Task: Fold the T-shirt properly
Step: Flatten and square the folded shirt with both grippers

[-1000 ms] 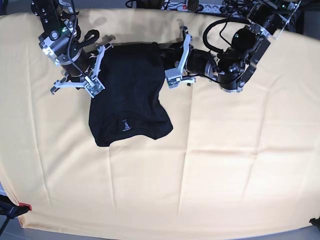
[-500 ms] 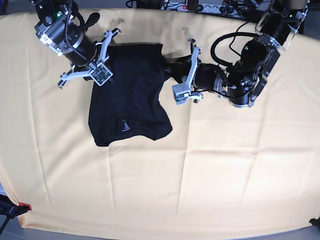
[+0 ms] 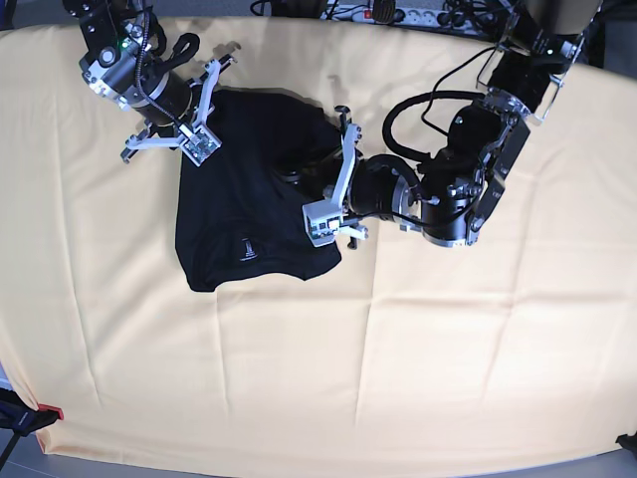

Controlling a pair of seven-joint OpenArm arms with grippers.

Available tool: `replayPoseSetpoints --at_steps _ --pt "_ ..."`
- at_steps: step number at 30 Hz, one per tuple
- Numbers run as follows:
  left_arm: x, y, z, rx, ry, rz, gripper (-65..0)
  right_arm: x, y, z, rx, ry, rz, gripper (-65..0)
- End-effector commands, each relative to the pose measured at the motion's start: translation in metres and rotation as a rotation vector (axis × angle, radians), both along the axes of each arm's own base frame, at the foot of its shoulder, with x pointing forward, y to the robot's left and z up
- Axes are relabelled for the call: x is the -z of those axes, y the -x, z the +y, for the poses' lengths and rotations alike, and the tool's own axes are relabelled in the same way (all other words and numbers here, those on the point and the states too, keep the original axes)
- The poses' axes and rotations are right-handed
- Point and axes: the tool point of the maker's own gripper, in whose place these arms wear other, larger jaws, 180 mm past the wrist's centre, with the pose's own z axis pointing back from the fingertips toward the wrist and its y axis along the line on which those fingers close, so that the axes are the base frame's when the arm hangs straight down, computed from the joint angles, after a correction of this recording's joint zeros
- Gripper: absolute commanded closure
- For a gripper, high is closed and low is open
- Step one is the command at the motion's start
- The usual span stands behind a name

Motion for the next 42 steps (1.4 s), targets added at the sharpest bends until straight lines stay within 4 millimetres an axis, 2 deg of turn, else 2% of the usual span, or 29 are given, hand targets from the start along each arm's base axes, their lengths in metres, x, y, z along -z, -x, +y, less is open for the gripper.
replayPoseSetpoints --at_steps 1,7,10,14,19,23,29,34,37,42 --pt "-0.015 -0.007 -0.002 0.006 0.035 -0.035 0.0 0.000 -0.002 -0.003 0.001 0.003 -0.008 0.0" --pt "-0.014 -0.010 0.000 0.009 0.008 -0.047 0.0 0.019 0.004 -0.006 0.018 -0.015 0.055 0.0" --pt "-0.009 -0.024 0.008 -0.003 -0.076 -0.115 0.0 0.021 0.006 -0.004 -0.004 -0.015 0.062 0.0" --pt "-0.015 -0.049 0.016 -0.028 -0.144 -0.218 0.0 0.020 0.006 0.000 -0.001 -0.035 0.064 0.0" --pt "-0.028 -0.056 0.012 -0.034 -0.104 -0.245 0.0 0.020 0.008 0.010 -0.007 -0.063 0.067 0.0" --pt "-0.041 -0.046 -0.010 -0.036 0.040 -0.211 0.0 0.019 0.007 0.011 -0.004 -0.064 0.065 0.0" --pt "-0.030 -0.021 -0.047 -0.030 0.164 -0.049 0.0 0.019 0.007 0.010 -0.003 -0.063 0.064 0.0" --pt "-0.015 -0.015 -0.066 -0.040 0.149 -0.016 0.0 0.020 0.008 0.011 -0.011 -0.063 0.066 0.0" --pt "-0.001 -0.011 -0.059 -0.025 0.077 -0.005 0.0 0.019 0.006 0.010 -0.010 -0.056 0.061 0.0" --pt "0.040 0.008 -0.028 -0.015 -0.086 0.056 0.0 0.020 0.005 0.008 -0.010 -0.038 0.053 0.0"
